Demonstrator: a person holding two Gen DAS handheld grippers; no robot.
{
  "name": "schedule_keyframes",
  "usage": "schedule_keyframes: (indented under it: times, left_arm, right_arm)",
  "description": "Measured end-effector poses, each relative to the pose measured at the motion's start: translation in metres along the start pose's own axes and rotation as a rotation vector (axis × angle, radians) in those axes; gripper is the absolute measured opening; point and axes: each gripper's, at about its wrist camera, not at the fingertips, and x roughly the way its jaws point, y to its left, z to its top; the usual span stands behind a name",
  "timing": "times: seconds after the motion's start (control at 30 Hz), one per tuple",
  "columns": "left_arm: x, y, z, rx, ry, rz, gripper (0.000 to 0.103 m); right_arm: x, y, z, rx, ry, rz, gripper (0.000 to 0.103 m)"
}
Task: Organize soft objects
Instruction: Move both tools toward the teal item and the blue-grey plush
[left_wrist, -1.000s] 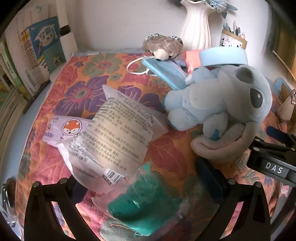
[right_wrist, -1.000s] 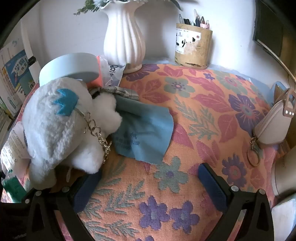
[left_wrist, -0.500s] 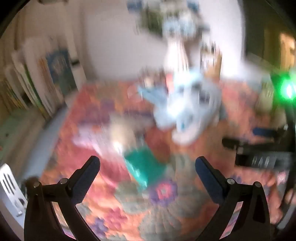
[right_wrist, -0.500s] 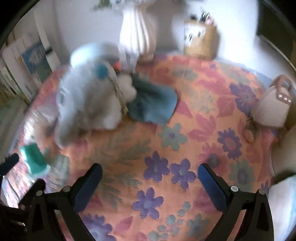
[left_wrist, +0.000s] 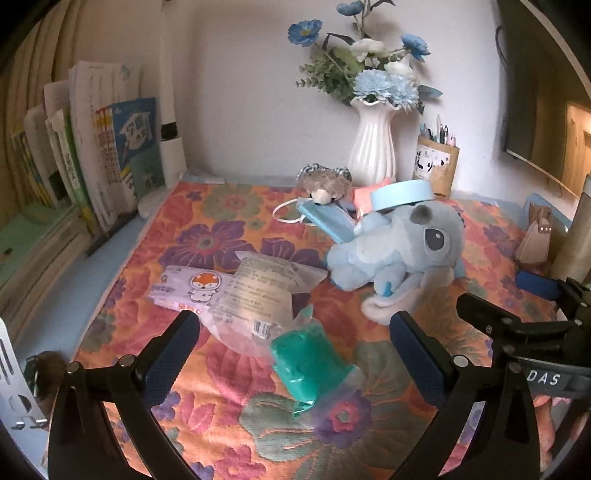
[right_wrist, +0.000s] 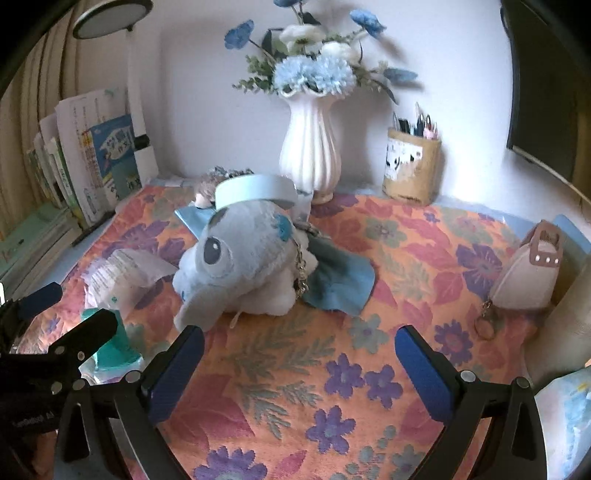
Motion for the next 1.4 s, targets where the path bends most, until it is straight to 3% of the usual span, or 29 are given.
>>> schedule_keyframes:
  times: [0.3,1.4]
  left_arm:
    - [0.001,0.005,0.0,-0.05,-0.005,-0.007,0.102]
    - [0.004,0.009,-0.001,-0.078,0.015,-0.021,0.102]
  right_arm:
    - [-0.001,0.001,-0.001,0.001,-0.005,-0.009,0.103]
    - [0.005,-0.001,-0.001,0.019,0.023,-0.071,0.103]
